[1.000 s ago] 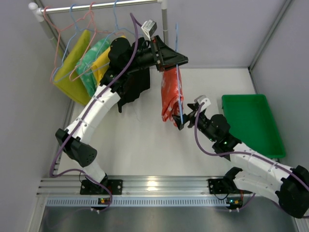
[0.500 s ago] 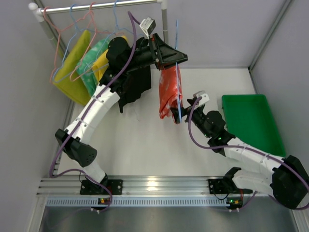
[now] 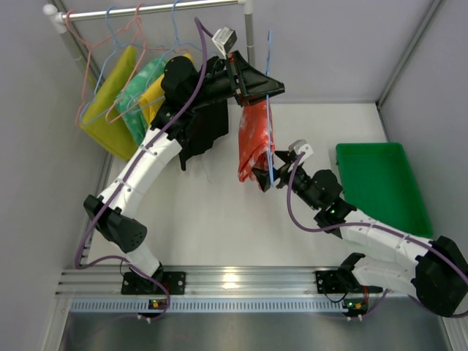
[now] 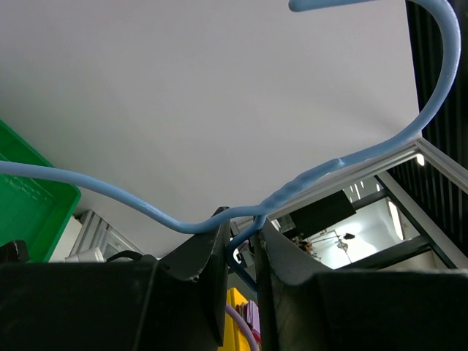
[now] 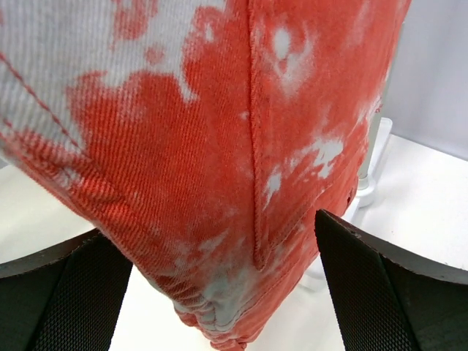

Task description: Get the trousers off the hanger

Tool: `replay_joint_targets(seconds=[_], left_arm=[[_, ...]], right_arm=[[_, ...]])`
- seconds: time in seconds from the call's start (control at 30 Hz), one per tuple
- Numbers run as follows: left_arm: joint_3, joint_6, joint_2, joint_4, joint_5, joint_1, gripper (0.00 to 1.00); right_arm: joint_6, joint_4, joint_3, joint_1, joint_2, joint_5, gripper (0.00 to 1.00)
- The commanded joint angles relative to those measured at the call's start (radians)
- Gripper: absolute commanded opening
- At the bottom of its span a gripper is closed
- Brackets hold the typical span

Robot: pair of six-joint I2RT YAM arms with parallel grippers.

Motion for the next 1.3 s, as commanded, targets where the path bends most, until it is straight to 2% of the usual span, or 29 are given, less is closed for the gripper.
replay_joint_targets(seconds=[0.0, 0.23, 0.33, 0.47, 0.5, 0.67, 1.17, 1.27], left_arm=[[0.06, 0.004, -0.03, 0.191, -0.006, 0.003, 0.0], [0.049, 0.001, -0.043, 0.191, -0.001, 0.003, 0.0], [0.045, 0.001, -0.047, 0.191, 0.002, 0.003, 0.0], [0.029, 0.001, -0.058, 0.194, 0.005, 0.001, 0.0], [0.019, 0.001, -0.061, 0.194, 0.007, 0.002, 0.0], [0.0, 0.002, -0.066, 0.194, 0.008, 0.003, 0.0], [-0.025, 0.007, -0.067, 0.198, 0.013, 0.002, 0.0], [-0.026, 0.01, -0.066, 0.198, 0.014, 0.002, 0.0]], right_arm=[[-0.023, 0.077, 0.044, 0.021, -0.001, 0.052, 1.0], [-0.053, 0.031, 0.06, 0.015, 0.011, 0.172, 0.97], [-0.057, 0.025, 0.059, -0.002, 0.009, 0.204, 0.88], [-0.038, 0.033, 0.084, -0.023, 0.006, 0.2, 0.67], [-0.035, 0.037, 0.09, -0.023, 0.006, 0.192, 0.66], [-0.035, 0.059, 0.125, -0.025, -0.015, 0.123, 0.66], [-0.06, 0.008, 0.126, -0.034, -0.086, 0.08, 0.63], [-0.109, -0.01, 0.11, -0.042, -0.113, 0.06, 0.63]])
